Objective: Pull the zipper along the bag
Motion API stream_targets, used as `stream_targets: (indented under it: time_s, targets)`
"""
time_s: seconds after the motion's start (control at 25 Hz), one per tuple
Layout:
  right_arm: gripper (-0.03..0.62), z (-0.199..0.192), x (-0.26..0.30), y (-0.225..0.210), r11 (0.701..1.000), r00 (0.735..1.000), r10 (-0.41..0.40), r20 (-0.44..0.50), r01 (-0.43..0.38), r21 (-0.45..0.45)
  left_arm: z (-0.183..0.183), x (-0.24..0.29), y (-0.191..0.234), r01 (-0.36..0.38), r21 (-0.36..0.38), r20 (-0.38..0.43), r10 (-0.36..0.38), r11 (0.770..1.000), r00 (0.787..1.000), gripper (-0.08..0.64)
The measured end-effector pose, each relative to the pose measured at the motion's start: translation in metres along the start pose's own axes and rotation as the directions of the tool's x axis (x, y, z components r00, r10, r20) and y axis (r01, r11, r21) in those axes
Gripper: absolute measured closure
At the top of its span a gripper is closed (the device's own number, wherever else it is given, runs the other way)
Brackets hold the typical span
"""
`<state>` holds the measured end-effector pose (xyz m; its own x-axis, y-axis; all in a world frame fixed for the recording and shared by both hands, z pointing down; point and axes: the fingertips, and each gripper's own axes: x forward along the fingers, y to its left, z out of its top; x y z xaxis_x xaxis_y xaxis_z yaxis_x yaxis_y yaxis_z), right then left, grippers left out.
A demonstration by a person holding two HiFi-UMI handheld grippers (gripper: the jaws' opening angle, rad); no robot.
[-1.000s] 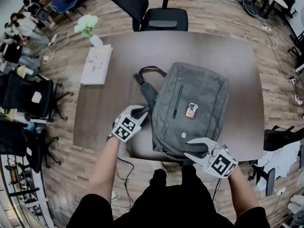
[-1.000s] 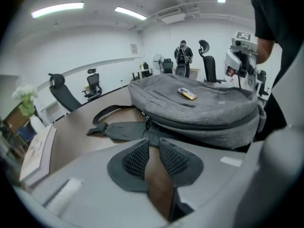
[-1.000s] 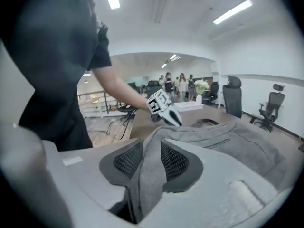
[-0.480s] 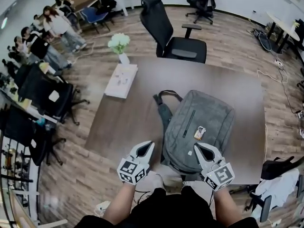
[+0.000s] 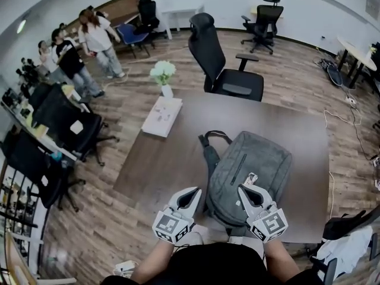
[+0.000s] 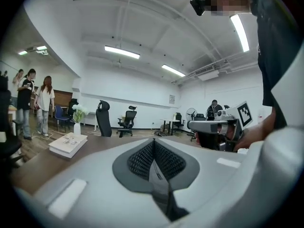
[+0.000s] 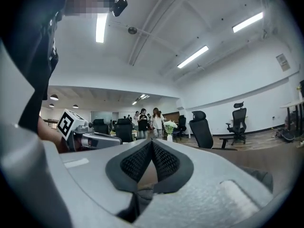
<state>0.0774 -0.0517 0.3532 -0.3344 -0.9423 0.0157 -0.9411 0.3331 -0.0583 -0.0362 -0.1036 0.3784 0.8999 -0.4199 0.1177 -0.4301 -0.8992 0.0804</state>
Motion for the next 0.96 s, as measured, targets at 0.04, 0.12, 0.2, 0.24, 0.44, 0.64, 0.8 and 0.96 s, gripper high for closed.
stream_targets:
  time_s: [0.04, 0.12, 0.2, 0.24, 0.44, 0.64, 0.8, 0.96]
  targets:
    - [0.591, 0.001, 0.0, 0.001, 1.0, 1.0, 0.002, -0.003, -0.002, -0.018, 0.003, -0.001, 0.003, -0.009, 0.001, 0.006, 0.009, 1.0, 1.0, 0.543]
    - [0.591, 0.003, 0.002, 0.004, 0.999, 1.0, 0.005, -0.002, -0.005, -0.043, 0.009, -0.004, 0.007, -0.026, 0.001, 0.008, 0.026, 1.0, 1.0, 0.543]
    - [0.591, 0.004, 0.002, 0.004, 0.999, 1.0, 0.004, 0.003, -0.003, -0.044, 0.009, -0.006, 0.011, -0.037, -0.003, 0.004, 0.037, 0.999, 0.999, 0.543]
    - [0.591, 0.004, 0.003, 0.004, 0.999, 1.0, 0.002, 0.005, -0.002, -0.041, 0.009, -0.007, 0.012, -0.041, -0.007, 0.002, 0.041, 0.999, 0.999, 0.543]
    - [0.591, 0.005, 0.001, 0.004, 1.0, 1.0, -0.001, 0.011, 0.001, -0.026, 0.005, -0.007, 0.01, -0.034, -0.003, -0.001, 0.034, 0.999, 0.999, 0.543]
    - [0.591, 0.005, 0.0, 0.005, 1.0, 1.0, -0.003, 0.012, 0.003, -0.022, -0.001, -0.008, 0.008, -0.031, 0.003, -0.012, 0.031, 1.0, 0.999, 0.543]
    - [0.591, 0.003, 0.0, 0.005, 1.0, 1.0, -0.003, 0.011, 0.004, -0.022, -0.005, -0.01, 0.007, -0.029, 0.008, -0.011, 0.03, 1.0, 1.0, 0.543]
    - [0.591, 0.004, 0.003, 0.005, 1.0, 1.0, -0.007, 0.011, 0.007, -0.021, -0.005, -0.011, 0.01, -0.029, 0.012, -0.014, 0.029, 1.0, 0.999, 0.543]
